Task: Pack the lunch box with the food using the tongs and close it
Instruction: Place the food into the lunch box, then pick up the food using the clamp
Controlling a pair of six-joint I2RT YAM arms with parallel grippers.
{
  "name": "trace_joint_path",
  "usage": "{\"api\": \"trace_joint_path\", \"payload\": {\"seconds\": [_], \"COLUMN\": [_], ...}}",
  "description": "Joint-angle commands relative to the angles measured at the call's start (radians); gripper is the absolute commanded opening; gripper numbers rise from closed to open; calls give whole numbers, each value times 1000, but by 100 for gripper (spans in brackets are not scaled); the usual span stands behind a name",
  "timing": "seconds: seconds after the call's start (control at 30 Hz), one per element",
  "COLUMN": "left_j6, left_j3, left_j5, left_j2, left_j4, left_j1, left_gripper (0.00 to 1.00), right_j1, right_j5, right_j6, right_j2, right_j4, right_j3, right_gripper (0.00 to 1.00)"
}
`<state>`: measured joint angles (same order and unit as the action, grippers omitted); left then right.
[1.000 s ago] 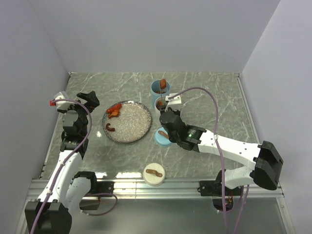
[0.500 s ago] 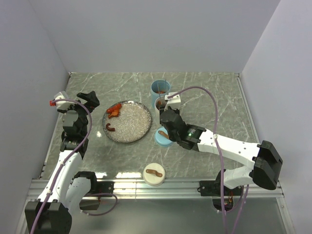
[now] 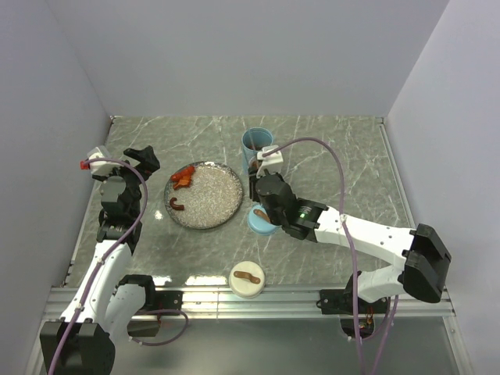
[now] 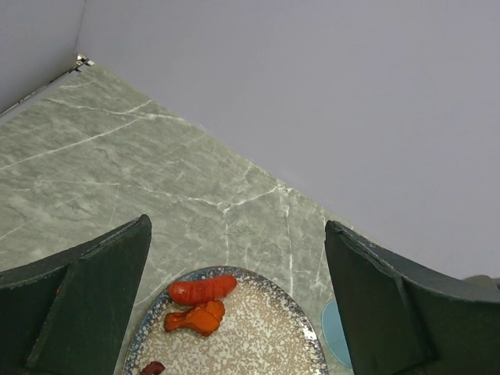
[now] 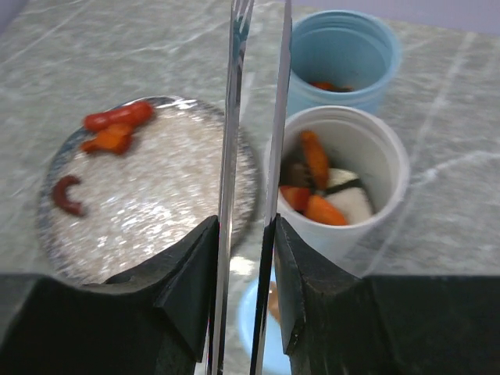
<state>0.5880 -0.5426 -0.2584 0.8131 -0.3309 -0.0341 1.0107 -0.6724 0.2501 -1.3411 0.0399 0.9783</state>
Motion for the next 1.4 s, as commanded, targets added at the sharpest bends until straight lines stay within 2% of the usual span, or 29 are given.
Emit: {"api": "trace_joint_path", "payload": {"seconds": [0.0,0.27,0.63,0.87,1.37], "left_j6": [-1,-1,-1,-1,3], "left_j3": [3,3,4,4,7], "left_j5": [8,1,-10,-5,2], "left_j2": [3,9,11,8,6], "left_j4": [-34,-36,-37,-36,-42], "left_j1": [3,3,3,3,3], "left_gripper": [99,99,100,99,99], "right_j1": [41,121,180,186,181], "right_j5": [114,428,605,588,510], "right_j6": [-35,-40,-8,0,-54], "right_j2": [-41,-153,-277,-360,-311], "right_j4": [94,182,178,147,167], "right_j3": [63,30,36,72,54], "right_gripper": [41,39,37,39,40]}}
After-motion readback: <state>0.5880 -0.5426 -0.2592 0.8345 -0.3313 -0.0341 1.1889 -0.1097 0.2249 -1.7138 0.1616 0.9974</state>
